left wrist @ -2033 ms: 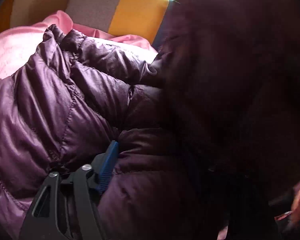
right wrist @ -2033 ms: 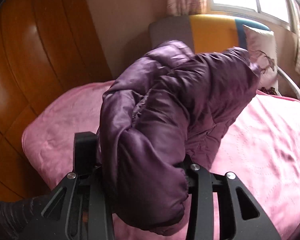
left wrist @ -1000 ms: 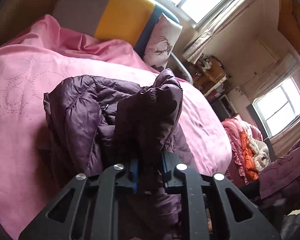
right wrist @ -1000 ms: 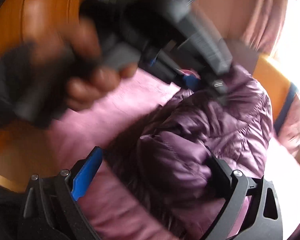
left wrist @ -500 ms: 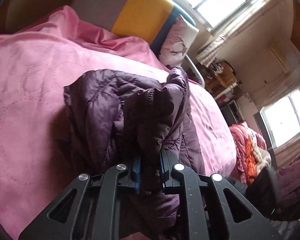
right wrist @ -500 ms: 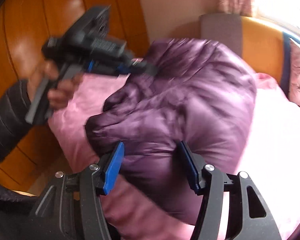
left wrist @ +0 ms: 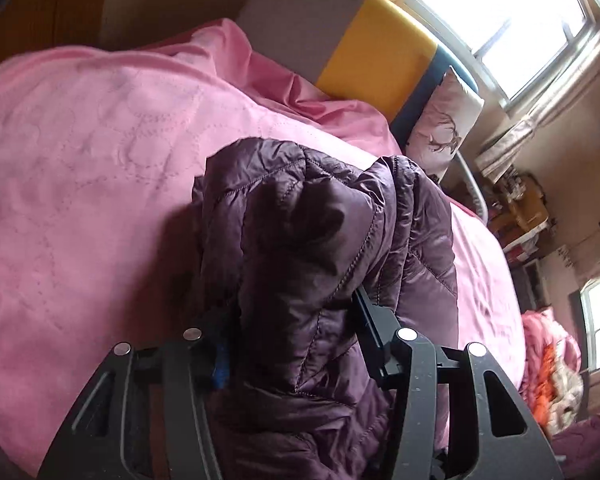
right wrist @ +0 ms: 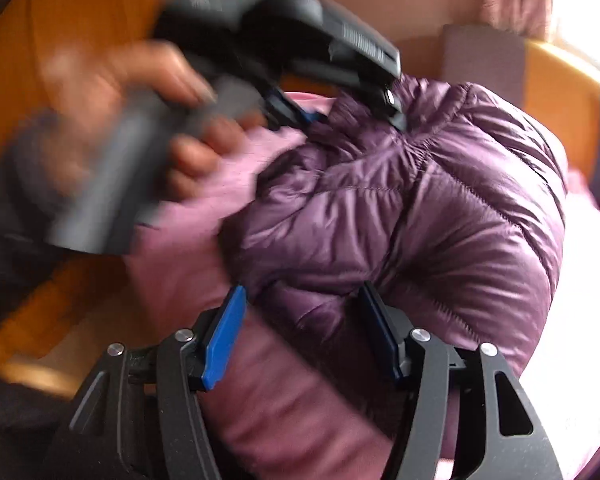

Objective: Fold large clothes

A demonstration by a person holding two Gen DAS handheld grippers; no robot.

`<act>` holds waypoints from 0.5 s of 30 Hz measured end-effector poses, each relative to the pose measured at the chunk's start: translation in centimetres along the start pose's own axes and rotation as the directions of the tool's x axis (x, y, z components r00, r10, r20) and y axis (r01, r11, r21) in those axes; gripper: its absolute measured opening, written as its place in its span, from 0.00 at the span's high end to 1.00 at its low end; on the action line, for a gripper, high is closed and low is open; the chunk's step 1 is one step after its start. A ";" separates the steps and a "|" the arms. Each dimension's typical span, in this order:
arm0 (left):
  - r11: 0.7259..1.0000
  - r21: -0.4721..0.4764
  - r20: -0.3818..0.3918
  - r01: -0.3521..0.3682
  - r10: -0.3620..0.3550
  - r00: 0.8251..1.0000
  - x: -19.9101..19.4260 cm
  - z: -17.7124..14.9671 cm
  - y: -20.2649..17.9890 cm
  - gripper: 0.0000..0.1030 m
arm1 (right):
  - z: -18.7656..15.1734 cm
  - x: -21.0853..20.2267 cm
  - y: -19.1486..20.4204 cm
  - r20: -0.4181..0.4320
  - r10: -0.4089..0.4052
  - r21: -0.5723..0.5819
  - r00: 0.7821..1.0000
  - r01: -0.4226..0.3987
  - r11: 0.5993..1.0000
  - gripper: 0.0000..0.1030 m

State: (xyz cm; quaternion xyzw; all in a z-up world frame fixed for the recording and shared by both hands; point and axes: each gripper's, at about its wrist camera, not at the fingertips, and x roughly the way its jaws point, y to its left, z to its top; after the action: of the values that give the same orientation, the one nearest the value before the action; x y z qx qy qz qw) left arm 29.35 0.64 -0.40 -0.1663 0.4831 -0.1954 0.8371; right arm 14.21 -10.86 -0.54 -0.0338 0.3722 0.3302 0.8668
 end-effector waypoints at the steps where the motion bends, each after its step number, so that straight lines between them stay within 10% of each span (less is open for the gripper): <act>1: 1.000 -0.004 0.007 0.007 -0.007 1.000 0.0 -0.2 0.2 0.51 | 0.4 -1.2 -0.9 0.002 0.042 0.028 0.999 -0.042 0.999 0.35; 7: 1.000 0.022 0.063 -0.008 0.007 0.998 -0.5 -0.9 0.2 0.51 | 5.8 -6.6 -9.5 0.202 -0.072 0.342 0.977 -0.001 0.940 0.30; 15: 0.996 0.078 0.084 -0.045 0.038 0.996 0.1 -1.7 -0.1 0.50 | 12.7 2.4 -15.3 0.060 -0.179 0.528 0.982 0.121 0.841 0.31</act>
State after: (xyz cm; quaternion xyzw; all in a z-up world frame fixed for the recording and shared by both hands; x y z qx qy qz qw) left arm 27.86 0.36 -1.21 -0.1306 0.4434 -0.1900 0.8662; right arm 32.49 -17.64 4.19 0.1911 0.3970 0.1491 0.8853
